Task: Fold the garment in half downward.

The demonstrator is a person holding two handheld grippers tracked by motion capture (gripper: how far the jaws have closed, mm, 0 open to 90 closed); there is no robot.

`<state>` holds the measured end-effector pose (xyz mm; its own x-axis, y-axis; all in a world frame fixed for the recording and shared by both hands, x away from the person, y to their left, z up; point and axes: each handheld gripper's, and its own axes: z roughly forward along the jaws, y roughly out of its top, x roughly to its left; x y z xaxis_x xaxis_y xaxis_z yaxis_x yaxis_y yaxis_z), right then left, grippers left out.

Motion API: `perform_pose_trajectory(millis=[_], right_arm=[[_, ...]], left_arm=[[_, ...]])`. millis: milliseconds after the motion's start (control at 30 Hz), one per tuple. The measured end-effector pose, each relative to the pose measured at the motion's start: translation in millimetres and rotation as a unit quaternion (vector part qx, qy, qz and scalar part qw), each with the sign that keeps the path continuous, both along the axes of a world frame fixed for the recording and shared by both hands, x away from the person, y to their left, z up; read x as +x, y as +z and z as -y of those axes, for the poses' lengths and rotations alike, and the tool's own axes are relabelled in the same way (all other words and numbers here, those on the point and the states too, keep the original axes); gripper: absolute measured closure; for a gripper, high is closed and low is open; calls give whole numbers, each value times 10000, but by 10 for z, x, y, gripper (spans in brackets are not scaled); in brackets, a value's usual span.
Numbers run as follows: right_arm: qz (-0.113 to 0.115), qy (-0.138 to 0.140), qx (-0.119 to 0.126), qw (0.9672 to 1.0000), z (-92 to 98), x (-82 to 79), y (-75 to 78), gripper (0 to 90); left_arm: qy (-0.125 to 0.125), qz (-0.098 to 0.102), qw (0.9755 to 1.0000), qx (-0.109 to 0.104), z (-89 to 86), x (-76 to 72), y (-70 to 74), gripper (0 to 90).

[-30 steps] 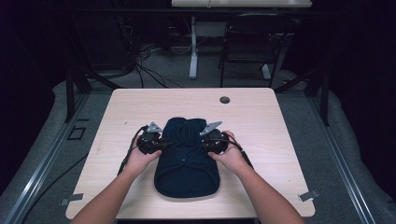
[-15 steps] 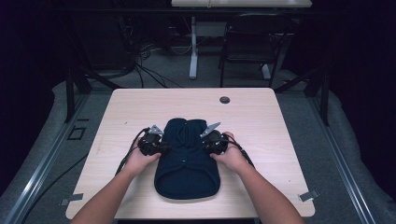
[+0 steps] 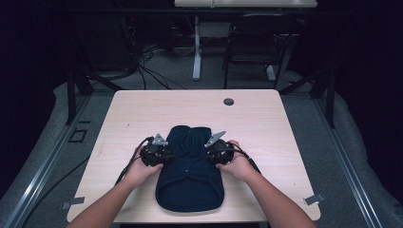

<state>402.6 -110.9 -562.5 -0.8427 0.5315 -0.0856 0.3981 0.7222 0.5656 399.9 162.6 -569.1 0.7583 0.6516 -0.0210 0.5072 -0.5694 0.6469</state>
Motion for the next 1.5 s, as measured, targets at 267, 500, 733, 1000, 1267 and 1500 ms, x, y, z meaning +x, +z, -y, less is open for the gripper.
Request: perform_pose_trajectory(millis=[267, 500, 733, 1000, 1267, 1500], right_arm=[[-41, 32, 38, 10000, 21, -91, -2, 760], [-173, 168, -128, 9996, -7, -144, 48, 749], [-9, 250, -246, 9994, -68, -32, 234, 746], [164, 270, -311, 9990, -148, 127, 434, 732], [161, 204, -371, 9990, -177, 363, 535, 724], [204, 270, -521, 9981, -208, 529, 562, 720]], left_arm=[[-157, -19, 9999, 43, 4, -130, 6, 711], [-276, -40, 9995, 131, 26, -177, 28, 707], [-362, 125, 9990, 230, 97, -19, 249, 693], [-241, 89, 9995, 168, 106, 231, 445, 687], [-271, 176, 9991, 264, 166, 383, 509, 686], [-227, 159, 9990, 341, 181, 553, 557, 693]])
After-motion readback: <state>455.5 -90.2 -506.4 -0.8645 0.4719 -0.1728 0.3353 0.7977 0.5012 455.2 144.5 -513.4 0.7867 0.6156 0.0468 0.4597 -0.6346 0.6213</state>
